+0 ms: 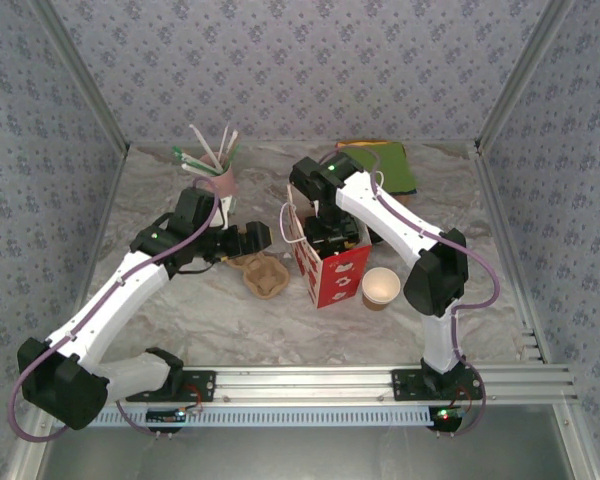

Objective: Pack the takeout coffee

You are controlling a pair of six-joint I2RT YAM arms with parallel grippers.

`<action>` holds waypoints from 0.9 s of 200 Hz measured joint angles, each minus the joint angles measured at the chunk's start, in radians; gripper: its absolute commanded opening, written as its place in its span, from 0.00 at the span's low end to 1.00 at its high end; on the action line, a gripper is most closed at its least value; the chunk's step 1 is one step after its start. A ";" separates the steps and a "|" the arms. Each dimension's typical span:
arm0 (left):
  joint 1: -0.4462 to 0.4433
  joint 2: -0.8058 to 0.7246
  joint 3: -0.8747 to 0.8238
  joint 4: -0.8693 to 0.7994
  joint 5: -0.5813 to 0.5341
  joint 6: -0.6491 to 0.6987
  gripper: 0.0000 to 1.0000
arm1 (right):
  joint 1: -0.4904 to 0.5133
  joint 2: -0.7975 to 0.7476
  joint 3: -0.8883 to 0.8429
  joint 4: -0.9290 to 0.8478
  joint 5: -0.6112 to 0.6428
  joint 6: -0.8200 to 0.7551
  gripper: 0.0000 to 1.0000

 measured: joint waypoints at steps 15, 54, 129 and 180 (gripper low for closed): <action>0.000 0.000 0.000 0.000 0.000 0.000 1.00 | 0.000 0.000 0.000 -0.002 0.000 0.000 0.65; 0.000 0.000 0.000 0.000 0.000 0.000 1.00 | 0.000 0.000 0.000 -0.002 0.000 0.000 0.65; -0.005 0.000 -0.017 0.004 0.000 0.000 1.00 | 0.000 0.000 0.000 -0.002 0.000 0.000 0.65; -0.008 0.000 -0.023 0.004 0.000 0.000 1.00 | 0.000 0.000 -0.001 0.002 0.000 0.000 0.65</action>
